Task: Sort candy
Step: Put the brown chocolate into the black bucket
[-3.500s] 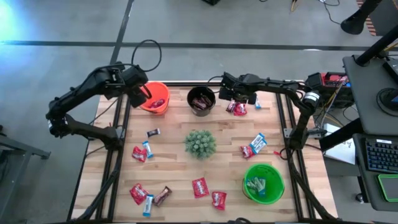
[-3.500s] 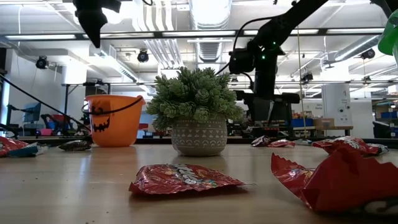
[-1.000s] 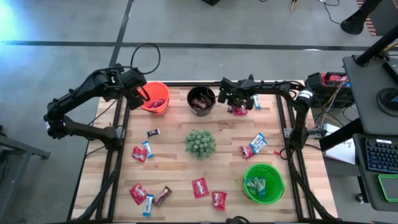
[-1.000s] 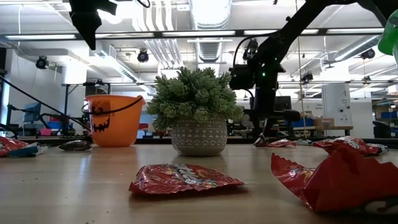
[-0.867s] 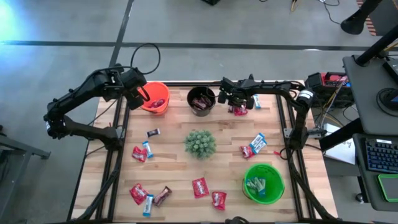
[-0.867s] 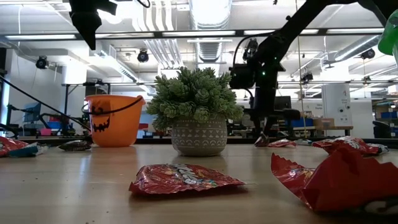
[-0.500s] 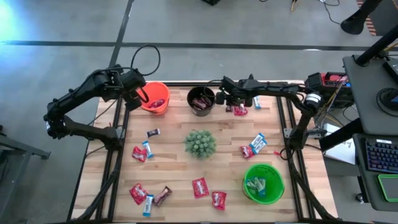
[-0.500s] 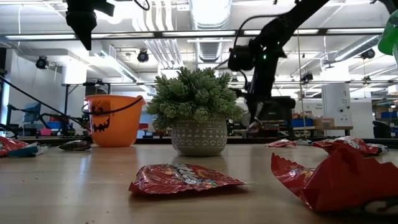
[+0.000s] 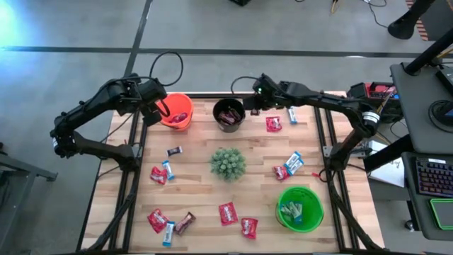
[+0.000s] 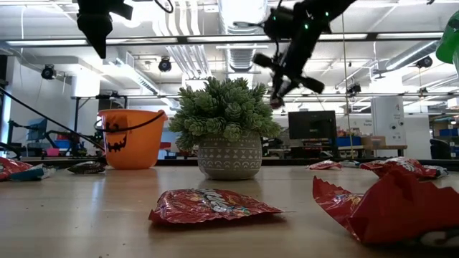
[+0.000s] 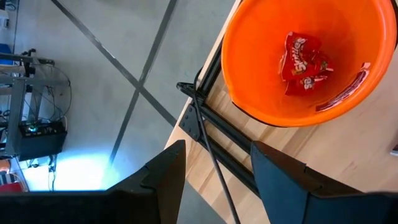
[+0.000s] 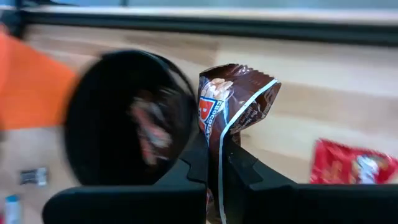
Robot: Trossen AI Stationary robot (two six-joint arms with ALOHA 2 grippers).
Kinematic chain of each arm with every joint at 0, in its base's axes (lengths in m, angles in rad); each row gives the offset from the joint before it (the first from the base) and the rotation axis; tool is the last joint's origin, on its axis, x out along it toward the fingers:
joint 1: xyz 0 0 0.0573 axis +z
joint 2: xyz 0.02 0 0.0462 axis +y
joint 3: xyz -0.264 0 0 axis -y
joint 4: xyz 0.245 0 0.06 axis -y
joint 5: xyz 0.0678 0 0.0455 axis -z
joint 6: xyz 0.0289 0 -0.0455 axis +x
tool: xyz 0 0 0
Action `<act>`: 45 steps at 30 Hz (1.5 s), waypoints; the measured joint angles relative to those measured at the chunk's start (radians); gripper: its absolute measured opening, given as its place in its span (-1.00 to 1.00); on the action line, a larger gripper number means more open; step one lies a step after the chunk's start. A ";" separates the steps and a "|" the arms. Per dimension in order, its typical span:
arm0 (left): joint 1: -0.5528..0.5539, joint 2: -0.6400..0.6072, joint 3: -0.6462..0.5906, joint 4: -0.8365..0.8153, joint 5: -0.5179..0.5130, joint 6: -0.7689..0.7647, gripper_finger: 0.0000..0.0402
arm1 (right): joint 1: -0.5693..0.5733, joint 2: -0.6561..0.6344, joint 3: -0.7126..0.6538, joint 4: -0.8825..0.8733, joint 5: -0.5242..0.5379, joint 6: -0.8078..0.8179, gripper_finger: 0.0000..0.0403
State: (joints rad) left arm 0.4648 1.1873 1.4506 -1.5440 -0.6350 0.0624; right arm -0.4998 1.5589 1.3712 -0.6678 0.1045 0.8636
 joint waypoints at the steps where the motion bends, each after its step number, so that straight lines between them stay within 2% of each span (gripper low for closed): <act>1: 0.000 0.000 0.000 0.000 0.000 0.000 -0.18 | 0.004 0.000 0.019 0.005 0.000 -0.015 -0.96; 11: 0.000 0.005 0.000 -0.002 -0.001 -0.019 -0.18 | 0.033 0.046 0.146 0.101 -0.034 -0.132 -0.96; 21: 0.000 0.005 0.000 -0.018 -0.007 -0.072 -0.18 | 0.045 0.074 0.156 0.106 -0.088 -0.209 -0.95; 26: 0.000 0.004 0.000 -0.027 -0.001 -0.048 -0.18 | 0.050 0.074 0.156 0.135 -0.117 -0.237 -0.88; 31: 0.000 0.004 0.000 -0.027 0.083 -0.064 -0.18 | 0.051 0.078 0.157 0.188 -0.191 -0.248 -0.84; 33: 0.000 0.004 0.000 -0.027 0.085 -0.081 -0.18 | 0.051 0.079 0.157 0.191 -0.209 -0.259 -0.84; 39: 0.000 0.004 0.000 -0.027 0.092 -0.074 -0.18 | 0.050 0.079 0.157 0.202 -0.222 -0.281 -0.83; 45: 0.000 0.004 0.000 -0.027 0.157 -0.075 -0.18 | 0.051 0.080 0.157 0.202 -0.244 -0.329 -0.83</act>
State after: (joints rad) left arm 0.4648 1.1915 1.4506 -1.5715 -0.4776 -0.0124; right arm -0.4492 1.6386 1.5280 -0.4656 -0.1394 0.5341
